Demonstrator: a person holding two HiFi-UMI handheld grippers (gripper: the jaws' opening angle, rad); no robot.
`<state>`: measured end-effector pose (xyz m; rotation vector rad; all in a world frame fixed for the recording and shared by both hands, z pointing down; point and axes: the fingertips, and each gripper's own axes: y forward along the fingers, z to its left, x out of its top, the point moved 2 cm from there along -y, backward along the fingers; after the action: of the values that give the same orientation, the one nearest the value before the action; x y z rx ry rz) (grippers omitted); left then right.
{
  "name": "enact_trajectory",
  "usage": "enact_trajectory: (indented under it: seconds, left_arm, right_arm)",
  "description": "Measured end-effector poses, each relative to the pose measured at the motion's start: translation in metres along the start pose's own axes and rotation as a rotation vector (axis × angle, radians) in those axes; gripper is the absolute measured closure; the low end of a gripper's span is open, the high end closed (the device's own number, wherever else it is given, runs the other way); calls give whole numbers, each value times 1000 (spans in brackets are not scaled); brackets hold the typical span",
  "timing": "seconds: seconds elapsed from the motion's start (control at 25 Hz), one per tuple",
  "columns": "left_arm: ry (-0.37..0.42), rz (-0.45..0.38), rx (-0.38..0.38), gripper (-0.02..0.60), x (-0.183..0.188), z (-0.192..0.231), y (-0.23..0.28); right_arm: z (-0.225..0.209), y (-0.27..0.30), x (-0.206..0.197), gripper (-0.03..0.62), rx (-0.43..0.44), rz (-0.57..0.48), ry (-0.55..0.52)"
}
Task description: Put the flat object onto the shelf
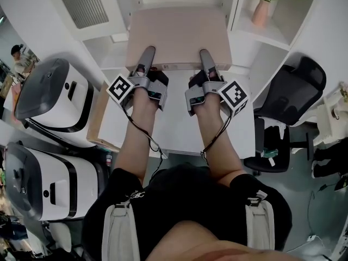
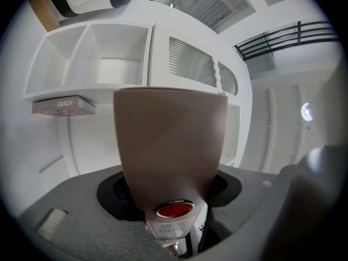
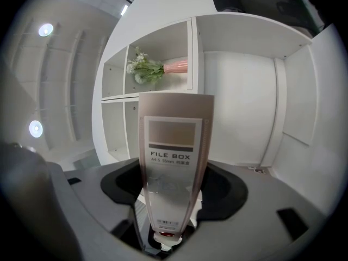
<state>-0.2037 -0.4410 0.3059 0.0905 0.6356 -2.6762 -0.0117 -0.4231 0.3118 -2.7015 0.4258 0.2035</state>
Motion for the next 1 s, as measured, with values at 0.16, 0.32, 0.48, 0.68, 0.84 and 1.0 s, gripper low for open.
enact_trajectory:
  seconds: [0.16,0.32,0.48,0.68,0.84,1.0]
  left_arm:
    - [-24,-9,22,295,9,5,12]
    - [-25,-11,50,295,23,10,29]
    - [-44,-1,66,295,24,7,40]
    - [-48,-4,82,295,34,8,57]
    - [-72,-5,99,293,38,7,71]
    - [-100,-16,108,293,41,11,83]
  right_arm:
    - [2,14,2,312,-2,-8,-14]
    - [1,32,3,310,3,-2,-20]
    - [2,41,6,310,21,10,-30]
    - [2,56,11,310,33,23,-14]
    - [3,67,14,310,30,36,3]
    - [3,74,17,310,37,62,-28]
